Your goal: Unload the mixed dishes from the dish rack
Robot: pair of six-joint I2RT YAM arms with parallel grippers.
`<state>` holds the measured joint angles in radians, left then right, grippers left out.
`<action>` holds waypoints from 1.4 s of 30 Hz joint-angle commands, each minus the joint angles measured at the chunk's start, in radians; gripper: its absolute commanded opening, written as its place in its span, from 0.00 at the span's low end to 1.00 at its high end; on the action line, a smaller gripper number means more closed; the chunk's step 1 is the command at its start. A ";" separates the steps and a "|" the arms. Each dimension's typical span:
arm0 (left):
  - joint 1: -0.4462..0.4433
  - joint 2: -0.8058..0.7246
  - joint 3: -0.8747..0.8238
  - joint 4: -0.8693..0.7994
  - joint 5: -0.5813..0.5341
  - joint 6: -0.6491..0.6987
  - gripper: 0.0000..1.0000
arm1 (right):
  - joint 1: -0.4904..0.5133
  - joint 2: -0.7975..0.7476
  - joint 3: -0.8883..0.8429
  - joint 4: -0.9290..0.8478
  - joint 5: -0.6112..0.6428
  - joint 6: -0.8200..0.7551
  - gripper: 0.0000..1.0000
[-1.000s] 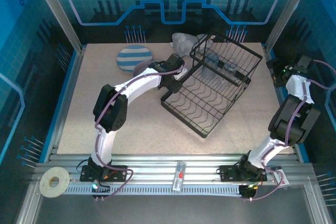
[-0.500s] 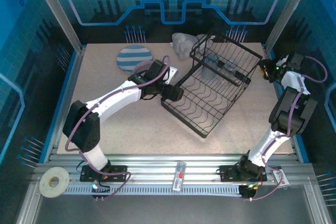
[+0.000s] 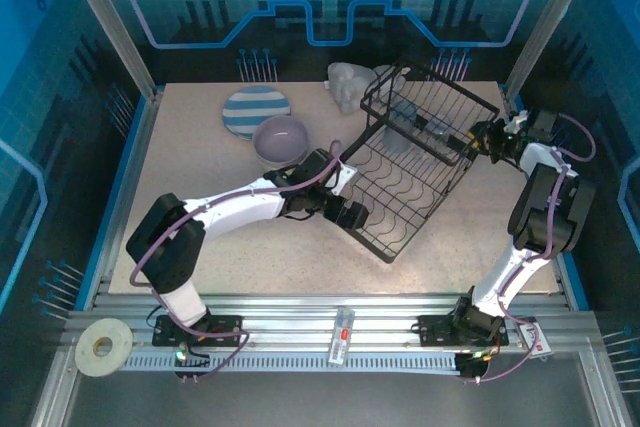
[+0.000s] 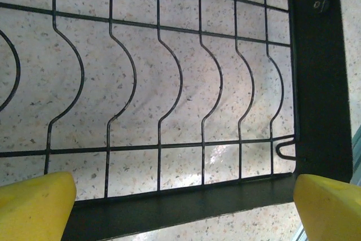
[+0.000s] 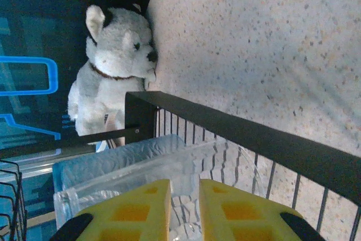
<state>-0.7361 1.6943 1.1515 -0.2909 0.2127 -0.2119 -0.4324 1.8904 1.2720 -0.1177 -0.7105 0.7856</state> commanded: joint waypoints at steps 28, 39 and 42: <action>-0.004 0.062 -0.009 0.013 -0.017 -0.200 0.99 | -0.045 -0.236 -0.357 0.203 -0.095 0.061 0.20; -0.004 0.173 0.145 -0.047 0.022 -0.120 0.99 | -0.093 -0.344 -0.489 0.260 -0.123 0.089 0.20; -0.004 0.188 0.170 -0.053 0.027 -0.110 0.99 | -0.110 -0.393 -0.537 0.258 -0.116 0.098 0.20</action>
<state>-0.7322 1.8484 1.2560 -0.4969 0.1661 -0.3923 -0.5537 1.5505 0.7818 0.1680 -0.7395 0.8883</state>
